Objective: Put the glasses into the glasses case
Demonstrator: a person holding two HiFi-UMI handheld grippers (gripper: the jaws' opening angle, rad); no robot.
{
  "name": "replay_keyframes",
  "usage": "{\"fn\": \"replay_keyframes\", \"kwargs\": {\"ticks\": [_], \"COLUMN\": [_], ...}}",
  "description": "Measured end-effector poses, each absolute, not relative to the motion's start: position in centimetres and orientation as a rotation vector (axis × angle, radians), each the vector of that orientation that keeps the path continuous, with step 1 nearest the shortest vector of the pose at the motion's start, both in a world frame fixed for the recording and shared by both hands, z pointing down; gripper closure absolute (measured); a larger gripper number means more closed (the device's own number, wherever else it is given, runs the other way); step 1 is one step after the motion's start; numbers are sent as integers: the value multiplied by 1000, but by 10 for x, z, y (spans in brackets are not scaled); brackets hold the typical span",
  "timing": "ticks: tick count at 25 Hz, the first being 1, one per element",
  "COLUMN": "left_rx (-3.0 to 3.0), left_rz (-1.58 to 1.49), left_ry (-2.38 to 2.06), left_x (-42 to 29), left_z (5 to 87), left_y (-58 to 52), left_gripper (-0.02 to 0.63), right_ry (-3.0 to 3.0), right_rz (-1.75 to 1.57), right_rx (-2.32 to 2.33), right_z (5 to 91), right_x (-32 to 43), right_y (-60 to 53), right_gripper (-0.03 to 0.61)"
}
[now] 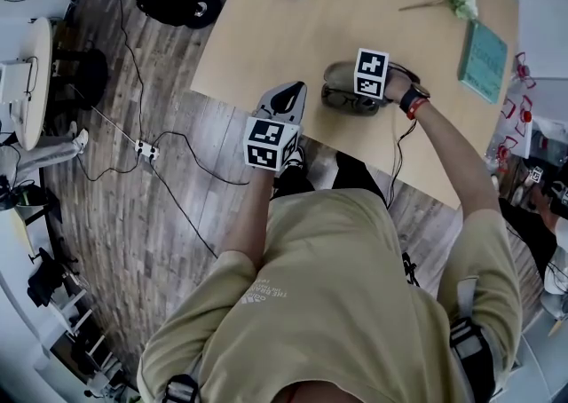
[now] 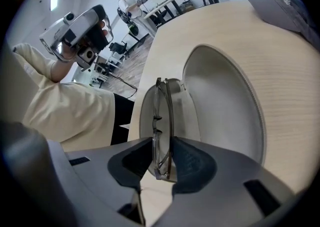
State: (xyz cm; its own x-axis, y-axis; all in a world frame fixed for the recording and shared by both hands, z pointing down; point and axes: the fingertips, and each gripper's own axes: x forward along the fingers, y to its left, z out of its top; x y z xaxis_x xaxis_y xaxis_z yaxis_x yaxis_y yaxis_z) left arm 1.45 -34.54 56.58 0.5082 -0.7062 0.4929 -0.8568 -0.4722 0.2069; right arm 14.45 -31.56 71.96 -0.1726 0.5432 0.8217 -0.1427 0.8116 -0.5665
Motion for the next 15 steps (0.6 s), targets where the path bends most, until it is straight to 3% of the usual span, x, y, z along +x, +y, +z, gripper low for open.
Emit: {"fn": "replay_keyframes", "kwargs": {"ticks": [3,15], "left_rx": [2322,2335], "left_rz": [475,451], "left_ry": [-1294,-1284], "left_x": [11,10], "left_z": [568,560], "left_y": [-344,-333], "left_gripper": [591,591], "right_ry": [-1635,-1633], "right_rz": [576,464], "right_rx": [-304,-213], "right_z": [724,719], "right_x": [144,146], "right_y": [-316,-320], "right_gripper": [460,316]}}
